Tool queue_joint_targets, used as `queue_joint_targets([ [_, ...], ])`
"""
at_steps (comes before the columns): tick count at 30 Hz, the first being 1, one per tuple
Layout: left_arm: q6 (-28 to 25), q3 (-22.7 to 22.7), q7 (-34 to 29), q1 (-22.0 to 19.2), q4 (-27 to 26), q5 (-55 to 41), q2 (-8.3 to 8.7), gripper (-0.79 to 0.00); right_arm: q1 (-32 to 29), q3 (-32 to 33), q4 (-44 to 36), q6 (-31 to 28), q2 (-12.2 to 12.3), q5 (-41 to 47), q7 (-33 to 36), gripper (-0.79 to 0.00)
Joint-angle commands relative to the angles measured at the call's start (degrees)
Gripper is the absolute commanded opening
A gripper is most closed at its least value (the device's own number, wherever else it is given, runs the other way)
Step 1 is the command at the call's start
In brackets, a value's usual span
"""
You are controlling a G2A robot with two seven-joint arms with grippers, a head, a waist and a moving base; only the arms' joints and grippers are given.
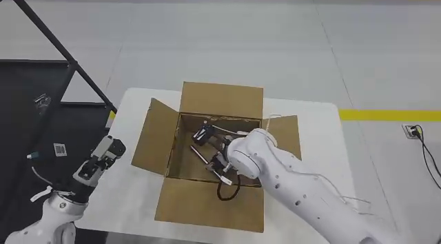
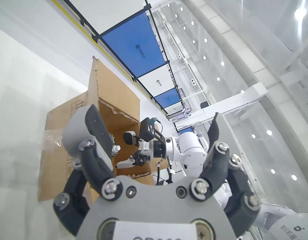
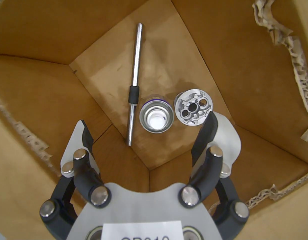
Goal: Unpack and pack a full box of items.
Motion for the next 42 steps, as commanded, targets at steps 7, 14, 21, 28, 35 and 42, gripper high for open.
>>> queue_joint_targets([
  [7,0.0,0.0,0.0,0.0,0.0,0.0,0.0,0.0,2.8,-2.3,9.9,-0.3,-3.1,2.4,-1.4,-0.095],
  [14,0.0,0.0,0.0,0.0,0.0,0.0,0.0,0.0,4.2,-3.4,15.7,-2.3,-5.2,4.2,-1.9,-0.493],
  [21,0.0,0.0,0.0,0.0,0.0,0.0,0.0,0.0,5.1,-2.7,17.2,-2.8,-6.1,4.3,-3.2,-0.785],
  [28,0.0,0.0,0.0,0.0,0.0,0.0,0.0,0.0,3.3,1.9,8.9,-2.1,-3.8,1.1,-0.9,-0.785],
  [35,0.0,0.0,0.0,0.0,0.0,0.0,0.0,0.0,-1.8,8.3,-3.3,-1.6,-0.6,-3.9,3.5,-0.785],
  [42,0.0,0.0,0.0,0.0,0.0,0.0,0.0,0.0,-7.2,15.1,-17.6,-0.7,2.1,-9.3,7.7,-0.785],
])
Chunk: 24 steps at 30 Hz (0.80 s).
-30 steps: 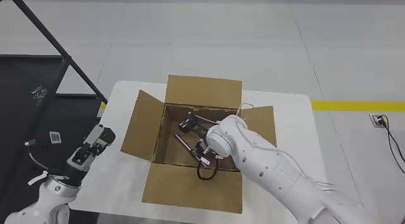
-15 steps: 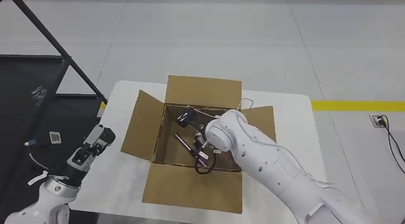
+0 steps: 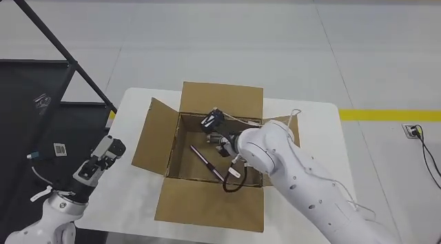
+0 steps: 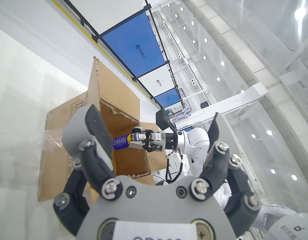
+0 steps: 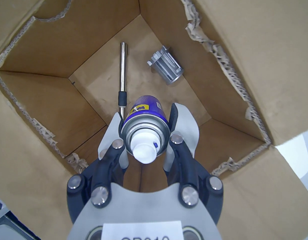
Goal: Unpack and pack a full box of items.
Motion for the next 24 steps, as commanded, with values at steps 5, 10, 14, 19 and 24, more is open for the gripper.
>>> queue_joint_targets([
  [5,0.0,0.0,0.0,0.0,0.0,0.0,0.0,0.0,-7.1,10.6,-17.5,5.0,2.7,-7.8,4.2,-0.785],
  [10,0.0,0.0,0.0,0.0,0.0,0.0,0.0,0.0,-15.9,22.3,-30.1,11.0,4.7,-17.1,7.1,-0.785],
  [14,0.0,0.0,0.0,0.0,0.0,0.0,0.0,0.0,-22.0,30.1,-33.2,13.4,5.5,-20.7,8.1,-0.785],
  [19,0.0,0.0,0.0,0.0,0.0,0.0,0.0,0.0,-26.6,38.2,-28.2,13.9,6.1,-17.7,5.8,-0.785],
  [24,0.0,0.0,0.0,0.0,0.0,0.0,0.0,0.0,-28.4,42.7,-17.0,13.4,6.5,-17.2,1.5,-0.785],
])
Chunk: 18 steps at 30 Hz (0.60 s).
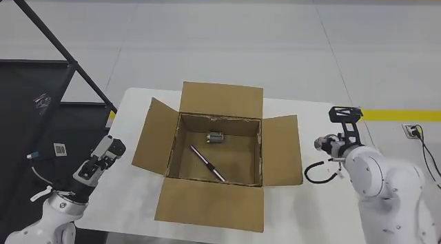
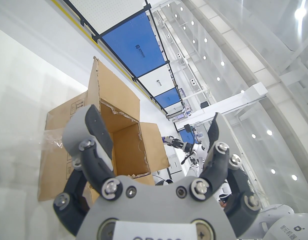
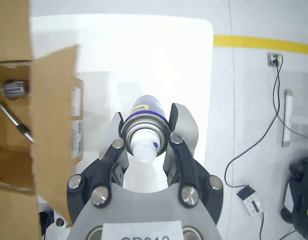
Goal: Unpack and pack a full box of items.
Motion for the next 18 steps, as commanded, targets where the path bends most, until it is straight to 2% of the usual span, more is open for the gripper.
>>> queue_joint_targets([
  [1,0.0,0.0,0.0,0.0,0.0,0.0,0.0,0.0,0.3,0.3,4.6,0.9,0.0,-0.8,-1.3,-0.785],
  [5,0.0,0.0,0.0,0.0,0.0,0.0,0.0,0.0,1.9,-0.2,11.9,2.1,0.0,-1.2,-3.5,-0.785],
  [10,0.0,0.0,0.0,0.0,0.0,0.0,0.0,0.0,2.9,-0.6,16.8,2.9,0.0,-1.6,-5.8,-0.779],
  [11,0.0,0.0,0.0,0.0,0.0,0.0,0.0,0.0,3.1,-0.7,17.4,3.0,-0.1,-1.5,-6.1,-0.69],
  [14,0.0,0.0,0.0,0.0,0.0,0.0,0.0,0.0,3.7,-0.7,19.3,2.9,-0.1,-0.8,-7.1,-0.625],
  [17,0.0,0.0,0.0,0.0,0.0,0.0,0.0,0.0,4.2,-1.0,20.8,2.7,-0.1,-0.5,-7.8,-0.603],
  [18,0.0,0.0,0.0,0.0,0.0,0.0,0.0,0.0,4.4,-1.0,21.2,2.7,-0.1,-0.3,-7.9,-0.563],
])
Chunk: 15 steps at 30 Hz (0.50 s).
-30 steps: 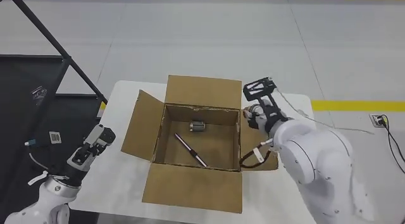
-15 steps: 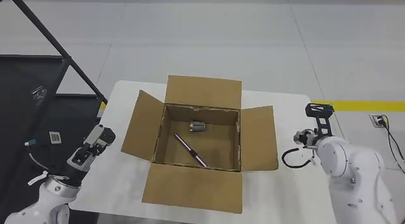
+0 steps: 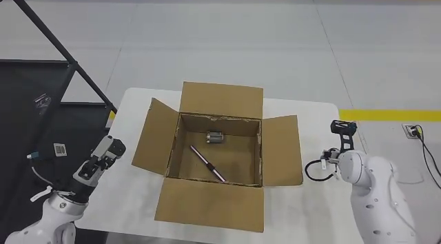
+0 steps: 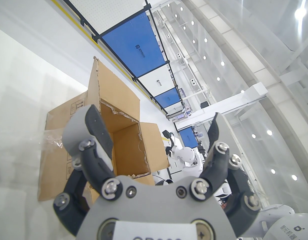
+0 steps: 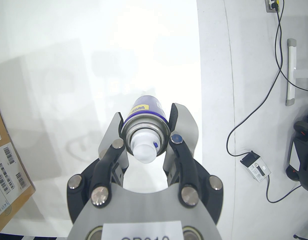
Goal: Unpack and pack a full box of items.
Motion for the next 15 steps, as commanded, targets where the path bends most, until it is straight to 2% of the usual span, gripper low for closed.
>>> queue_joint_targets([
  [1,0.0,0.0,0.0,0.0,0.0,0.0,0.0,0.0,0.3,-0.1,0.6,0.0,0.0,0.3,-0.1,-0.483],
  [2,0.0,0.0,0.0,0.0,0.0,0.0,0.0,0.0,0.4,-0.1,0.9,-0.1,0.0,0.4,0.0,-0.446],
  [4,0.0,0.0,0.0,0.0,0.0,0.0,0.0,0.0,0.8,-0.1,1.5,-0.1,0.1,0.2,0.2,-0.477],
  [10,0.0,0.0,0.0,0.0,0.0,0.0,0.0,0.0,1.4,-0.6,2.2,-0.5,0.1,0.2,1.1,-0.397],
  [12,0.0,0.0,0.0,0.0,0.0,0.0,0.0,0.0,1.5,-0.7,2.3,-0.6,0.2,0.4,1.3,-0.28],
  [14,0.0,0.0,0.0,0.0,0.0,0.0,0.0,0.0,1.6,-0.9,2.4,-0.6,0.2,0.6,1.5,-0.249],
  [15,0.0,0.0,0.0,0.0,0.0,0.0,0.0,0.0,1.6,-1.0,2.4,-0.5,0.2,0.4,1.5,-0.209],
])
